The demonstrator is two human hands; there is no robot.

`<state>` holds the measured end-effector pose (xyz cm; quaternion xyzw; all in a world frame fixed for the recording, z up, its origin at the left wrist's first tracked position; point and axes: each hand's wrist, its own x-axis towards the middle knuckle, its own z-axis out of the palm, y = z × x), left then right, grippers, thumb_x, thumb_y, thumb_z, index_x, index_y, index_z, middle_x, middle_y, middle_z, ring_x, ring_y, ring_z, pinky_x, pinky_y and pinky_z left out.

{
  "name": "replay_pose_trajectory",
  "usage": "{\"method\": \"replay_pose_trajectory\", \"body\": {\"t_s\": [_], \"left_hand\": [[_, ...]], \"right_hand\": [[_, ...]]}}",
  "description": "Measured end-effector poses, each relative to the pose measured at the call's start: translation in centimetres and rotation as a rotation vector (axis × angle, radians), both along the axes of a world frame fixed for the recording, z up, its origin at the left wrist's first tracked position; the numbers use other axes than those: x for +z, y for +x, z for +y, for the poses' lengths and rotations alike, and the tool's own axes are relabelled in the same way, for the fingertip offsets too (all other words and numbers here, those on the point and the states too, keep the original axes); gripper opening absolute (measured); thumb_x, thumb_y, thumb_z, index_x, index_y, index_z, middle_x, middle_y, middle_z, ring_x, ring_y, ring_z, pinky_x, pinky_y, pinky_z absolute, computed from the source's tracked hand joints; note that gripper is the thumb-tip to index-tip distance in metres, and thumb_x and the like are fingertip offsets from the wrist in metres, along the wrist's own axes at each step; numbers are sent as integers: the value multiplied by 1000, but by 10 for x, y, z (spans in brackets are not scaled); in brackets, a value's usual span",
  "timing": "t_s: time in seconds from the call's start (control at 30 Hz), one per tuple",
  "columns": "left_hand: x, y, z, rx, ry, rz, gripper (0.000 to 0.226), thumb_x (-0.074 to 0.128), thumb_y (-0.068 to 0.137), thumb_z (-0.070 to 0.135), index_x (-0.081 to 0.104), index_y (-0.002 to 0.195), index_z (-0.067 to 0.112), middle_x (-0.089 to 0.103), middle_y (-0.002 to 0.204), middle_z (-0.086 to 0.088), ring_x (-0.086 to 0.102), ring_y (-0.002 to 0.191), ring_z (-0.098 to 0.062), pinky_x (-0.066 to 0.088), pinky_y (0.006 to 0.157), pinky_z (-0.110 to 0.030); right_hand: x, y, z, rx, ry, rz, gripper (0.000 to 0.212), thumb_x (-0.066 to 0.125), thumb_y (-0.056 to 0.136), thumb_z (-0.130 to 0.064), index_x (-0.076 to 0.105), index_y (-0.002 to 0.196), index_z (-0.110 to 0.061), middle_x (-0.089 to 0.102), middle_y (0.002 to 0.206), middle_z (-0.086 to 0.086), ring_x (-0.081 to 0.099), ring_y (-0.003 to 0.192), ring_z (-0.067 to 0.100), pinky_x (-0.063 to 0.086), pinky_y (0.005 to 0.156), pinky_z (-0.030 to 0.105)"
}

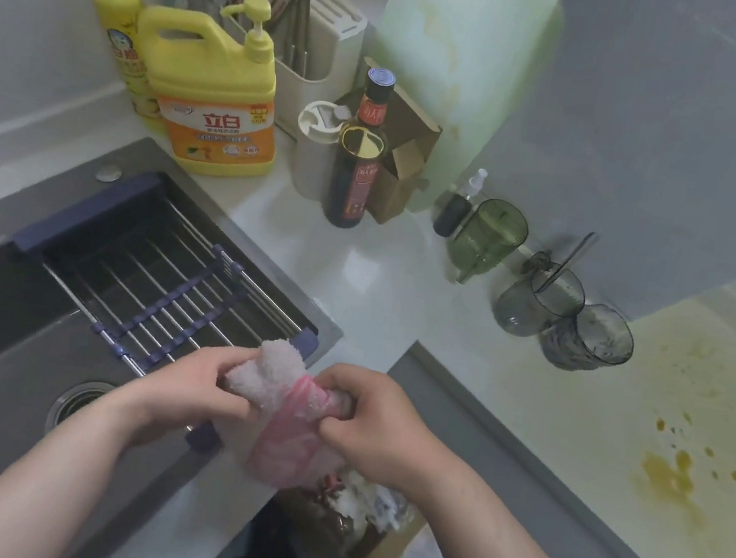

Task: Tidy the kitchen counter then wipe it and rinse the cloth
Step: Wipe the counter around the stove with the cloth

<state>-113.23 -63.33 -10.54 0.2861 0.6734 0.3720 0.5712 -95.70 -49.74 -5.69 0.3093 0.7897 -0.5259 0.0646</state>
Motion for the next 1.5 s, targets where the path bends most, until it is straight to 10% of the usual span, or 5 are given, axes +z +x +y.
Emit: {"method": "replay_pose_trajectory", "body": {"t_s": [0.5,0.8,0.93,1.03,1.5], "left_hand": [[103,174,31,171,374,-251,55,80,66,23,61,114,3,66,107,-27,65,93,-42,57,73,-44],[133,342,35,6,396,-620,64,80,72,26,56,125,0,57,123,-31,60,108,-42,51,90,-54],[127,409,31,-162,404,-971,55,30,103,20,12,145,-10,21,146,-38,26,135,-50,19,113,-59],[137,443,33,-148,411,-848,50,13,104,18,9,144,-12,19,146,-40,26,135,-50,16,113,-57],[148,575,123,-262,401,-363,42,83,55,21,64,91,11,72,85,-14,70,72,-24,59,60,-35]], "right_hand": [[70,200,4,-346,85,217,4,71,80,-27,68,83,-27,66,71,-17,61,66,-1,50,61,25],[54,371,-37,-605,-278,446,49,79,71,-28,65,111,-4,74,98,6,70,91,21,55,85,29],[42,426,-56,-769,-506,657,49,80,68,-37,70,108,-11,69,106,16,66,98,29,50,94,36],[48,460,-65,-854,-557,762,34,86,61,-39,75,88,-21,70,85,7,64,76,18,51,81,31],[80,599,-47,-1325,-79,791,8,68,86,-6,68,91,-12,75,88,9,72,82,25,59,73,37]]}}
